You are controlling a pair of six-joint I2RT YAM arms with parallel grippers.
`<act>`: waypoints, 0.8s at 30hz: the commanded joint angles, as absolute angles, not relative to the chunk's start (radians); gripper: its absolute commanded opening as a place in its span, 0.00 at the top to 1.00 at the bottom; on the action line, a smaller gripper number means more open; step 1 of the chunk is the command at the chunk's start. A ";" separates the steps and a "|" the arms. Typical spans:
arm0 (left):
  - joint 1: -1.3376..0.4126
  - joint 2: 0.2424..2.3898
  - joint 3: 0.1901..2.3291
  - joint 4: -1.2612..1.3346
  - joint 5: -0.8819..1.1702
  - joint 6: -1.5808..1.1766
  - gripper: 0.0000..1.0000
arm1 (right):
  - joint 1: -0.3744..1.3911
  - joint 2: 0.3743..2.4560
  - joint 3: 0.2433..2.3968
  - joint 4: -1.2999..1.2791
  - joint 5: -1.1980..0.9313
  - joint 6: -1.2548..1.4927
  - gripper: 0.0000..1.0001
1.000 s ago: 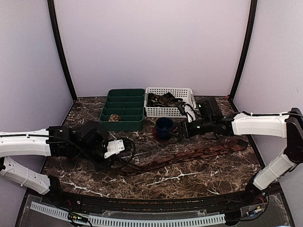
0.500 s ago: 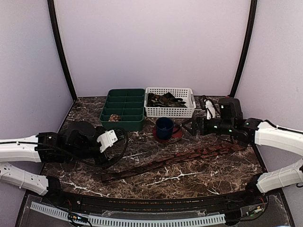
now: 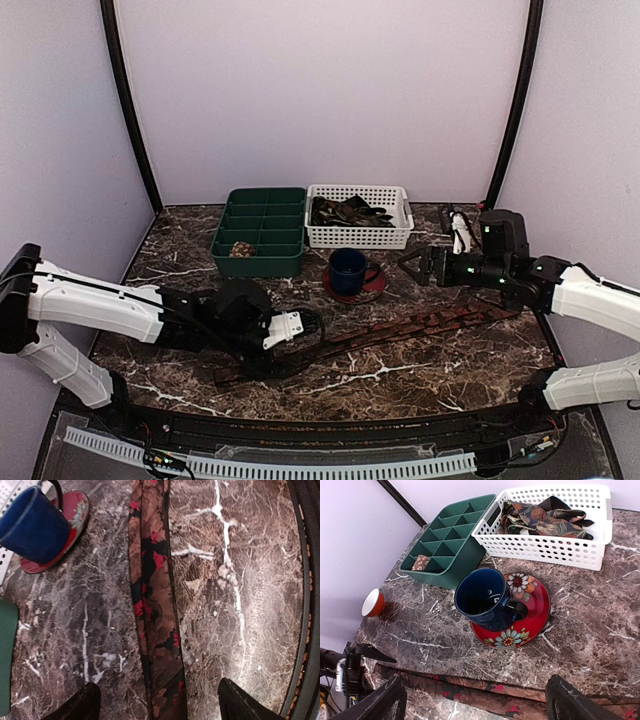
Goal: Roll the ties
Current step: Pick up the tie from the center of the board, then move to tie at the center of the board.
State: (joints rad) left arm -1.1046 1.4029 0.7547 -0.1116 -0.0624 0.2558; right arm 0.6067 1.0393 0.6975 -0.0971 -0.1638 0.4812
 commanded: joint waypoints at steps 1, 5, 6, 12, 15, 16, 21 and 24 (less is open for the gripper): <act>-1.111 1.510 0.816 -0.105 -0.022 0.288 0.17 | 0.576 1.024 0.661 -0.058 -0.247 0.520 0.04; -1.098 1.594 0.865 -0.109 -0.013 0.313 0.18 | 0.556 1.033 0.649 -0.049 -0.282 0.529 0.04; -1.092 1.614 0.877 -0.117 -0.002 0.320 0.18 | 0.554 1.033 0.644 -0.046 -0.287 0.531 0.04; -1.043 1.703 0.928 -0.208 0.031 0.384 0.31 | 0.532 1.037 0.635 -0.043 -0.308 0.538 0.04; -0.985 1.710 0.947 -0.236 0.071 0.416 0.41 | 0.507 1.038 0.625 -0.046 -0.329 0.552 0.04; -0.973 1.714 0.954 -0.242 0.074 0.435 0.44 | 0.499 1.037 0.619 -0.047 -0.337 0.561 0.04; -0.929 1.769 1.000 -0.273 0.065 0.518 0.52 | 0.444 1.045 0.599 -0.111 -0.354 0.625 0.03; -0.913 1.806 1.036 -0.298 0.073 0.539 0.60 | 0.413 1.031 0.559 -0.148 -0.355 0.679 0.02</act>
State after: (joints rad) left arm -0.9253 1.7695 0.9928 -0.2352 0.0463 0.4728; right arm 0.4469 1.0397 0.6029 -0.1070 -0.3382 0.6029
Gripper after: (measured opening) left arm 0.433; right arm 0.980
